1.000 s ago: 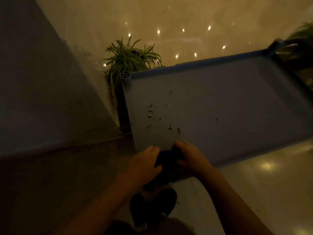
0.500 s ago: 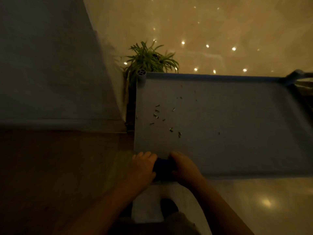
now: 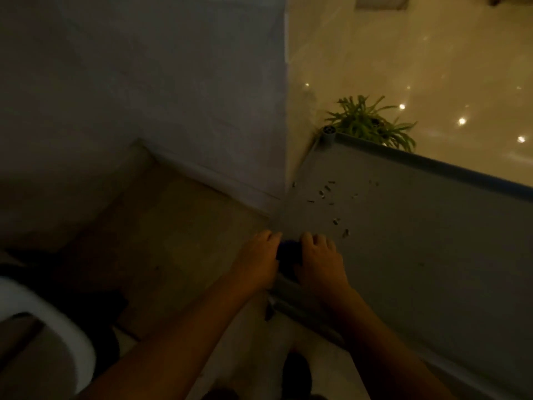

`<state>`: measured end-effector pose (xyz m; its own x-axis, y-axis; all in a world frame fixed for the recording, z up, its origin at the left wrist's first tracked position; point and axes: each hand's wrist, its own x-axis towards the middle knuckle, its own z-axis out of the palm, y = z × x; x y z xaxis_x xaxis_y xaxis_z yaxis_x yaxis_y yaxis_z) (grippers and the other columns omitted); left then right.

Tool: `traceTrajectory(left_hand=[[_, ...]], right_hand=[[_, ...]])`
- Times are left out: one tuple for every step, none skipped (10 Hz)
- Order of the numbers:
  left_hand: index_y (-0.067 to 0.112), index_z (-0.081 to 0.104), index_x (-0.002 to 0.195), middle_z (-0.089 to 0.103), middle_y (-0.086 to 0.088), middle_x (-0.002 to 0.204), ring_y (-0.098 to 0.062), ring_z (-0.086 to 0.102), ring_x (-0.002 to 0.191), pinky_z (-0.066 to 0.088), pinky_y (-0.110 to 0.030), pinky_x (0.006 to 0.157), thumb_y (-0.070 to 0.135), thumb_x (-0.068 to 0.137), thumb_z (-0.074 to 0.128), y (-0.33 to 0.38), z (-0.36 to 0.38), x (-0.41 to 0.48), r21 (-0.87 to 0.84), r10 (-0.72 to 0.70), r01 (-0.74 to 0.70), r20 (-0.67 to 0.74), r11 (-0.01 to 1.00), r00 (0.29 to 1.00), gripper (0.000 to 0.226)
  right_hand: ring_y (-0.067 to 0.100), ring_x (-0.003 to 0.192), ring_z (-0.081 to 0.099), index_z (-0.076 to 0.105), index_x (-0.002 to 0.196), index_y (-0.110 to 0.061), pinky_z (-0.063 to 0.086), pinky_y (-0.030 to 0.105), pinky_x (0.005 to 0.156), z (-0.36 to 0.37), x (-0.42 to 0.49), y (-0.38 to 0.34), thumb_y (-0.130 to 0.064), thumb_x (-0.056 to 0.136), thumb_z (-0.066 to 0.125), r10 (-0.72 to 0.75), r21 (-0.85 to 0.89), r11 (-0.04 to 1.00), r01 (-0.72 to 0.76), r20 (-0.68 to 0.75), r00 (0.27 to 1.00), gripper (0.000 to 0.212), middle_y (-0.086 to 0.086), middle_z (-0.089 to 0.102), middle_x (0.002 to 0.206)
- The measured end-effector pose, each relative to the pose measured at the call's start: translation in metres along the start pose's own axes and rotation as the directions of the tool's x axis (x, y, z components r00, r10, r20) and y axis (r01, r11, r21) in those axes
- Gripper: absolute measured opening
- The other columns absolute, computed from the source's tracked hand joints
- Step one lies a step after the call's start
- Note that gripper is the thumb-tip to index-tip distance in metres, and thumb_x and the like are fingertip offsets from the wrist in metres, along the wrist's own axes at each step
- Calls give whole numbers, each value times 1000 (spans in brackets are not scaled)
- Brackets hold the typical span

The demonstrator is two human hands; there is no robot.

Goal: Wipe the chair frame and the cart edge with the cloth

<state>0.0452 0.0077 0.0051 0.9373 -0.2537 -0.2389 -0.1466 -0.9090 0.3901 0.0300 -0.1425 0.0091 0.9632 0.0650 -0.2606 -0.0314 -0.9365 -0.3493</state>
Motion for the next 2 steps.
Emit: traceTrajectory(left_hand=[[8, 44, 133, 45, -15, 137, -35, 49, 117, 44, -44, 96, 17, 90, 49, -26, -16, -42, -82, -126, 116, -134, 990, 983, 44], [10, 44, 134, 48, -15, 138, -31, 48, 122, 38, -40, 103, 29, 95, 47, -61, -28, -100, -153, -324, 304, -135, 940, 936, 44]], right_hand=[[33, 116, 47, 46, 121, -13, 44, 44, 96, -3, -13, -38, -28, 92, 53, -166, -18, 986, 165, -73, 983, 33, 11, 49, 125], [29, 101, 55, 51, 111, -13, 51, 42, 84, 7, -34, -96, -21, 93, 51, -328, 30, 944, 327, 26, 944, 19, 9, 56, 114]])
